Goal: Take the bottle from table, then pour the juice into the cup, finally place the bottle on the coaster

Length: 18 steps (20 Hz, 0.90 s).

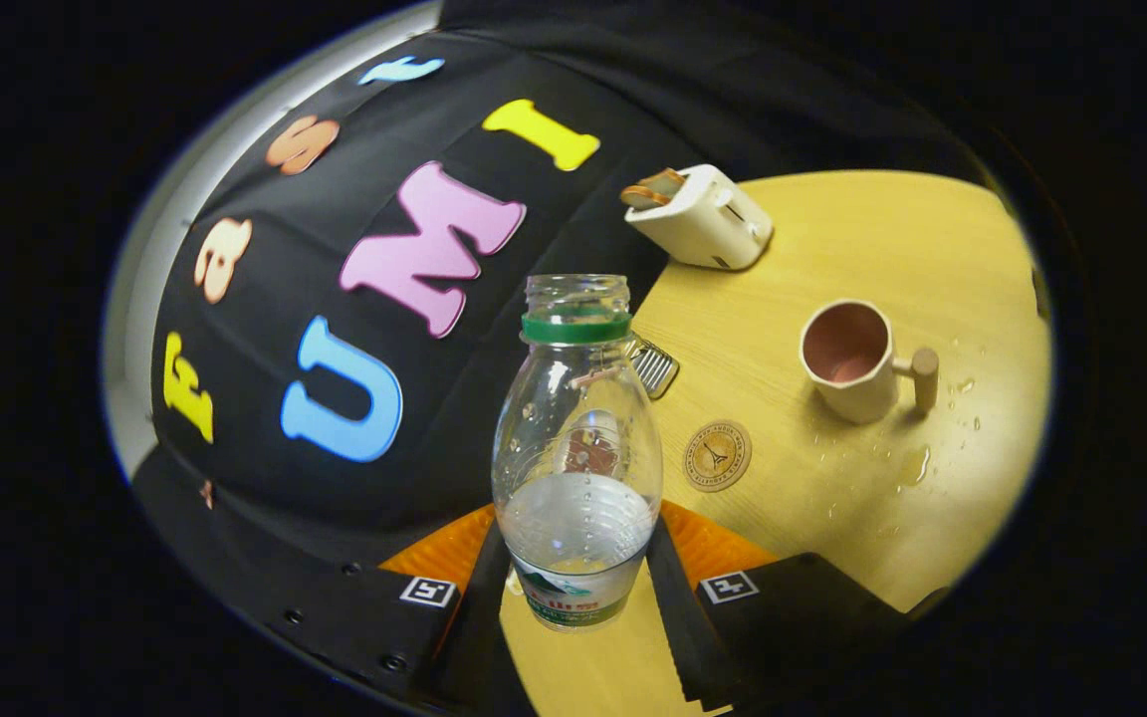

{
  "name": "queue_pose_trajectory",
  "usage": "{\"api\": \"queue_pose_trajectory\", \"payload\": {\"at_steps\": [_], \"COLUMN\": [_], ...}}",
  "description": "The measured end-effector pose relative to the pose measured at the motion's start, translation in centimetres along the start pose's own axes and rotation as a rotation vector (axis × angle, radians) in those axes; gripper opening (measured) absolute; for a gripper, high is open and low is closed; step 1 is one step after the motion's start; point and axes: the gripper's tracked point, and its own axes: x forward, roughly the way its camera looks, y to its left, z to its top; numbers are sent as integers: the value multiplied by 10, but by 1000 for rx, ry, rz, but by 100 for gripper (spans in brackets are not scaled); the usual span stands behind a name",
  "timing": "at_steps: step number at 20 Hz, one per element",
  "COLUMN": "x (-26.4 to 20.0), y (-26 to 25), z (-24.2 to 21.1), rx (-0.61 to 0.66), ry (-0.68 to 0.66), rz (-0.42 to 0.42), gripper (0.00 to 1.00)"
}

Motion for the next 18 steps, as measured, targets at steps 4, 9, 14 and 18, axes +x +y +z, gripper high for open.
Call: {"api": "queue_pose_trajectory", "payload": {"at_steps": [4,9,14,18], "x": [5,40,93,123], "y": [-4,-10,-9,-16], "z": [2,-3,-16,-1], "rx": [-389,-686,-781,-782], "ry": [-106,-205,-246,-307], "rz": [-109,-234,-280,-341], "gripper": [74,74,74,74]}}
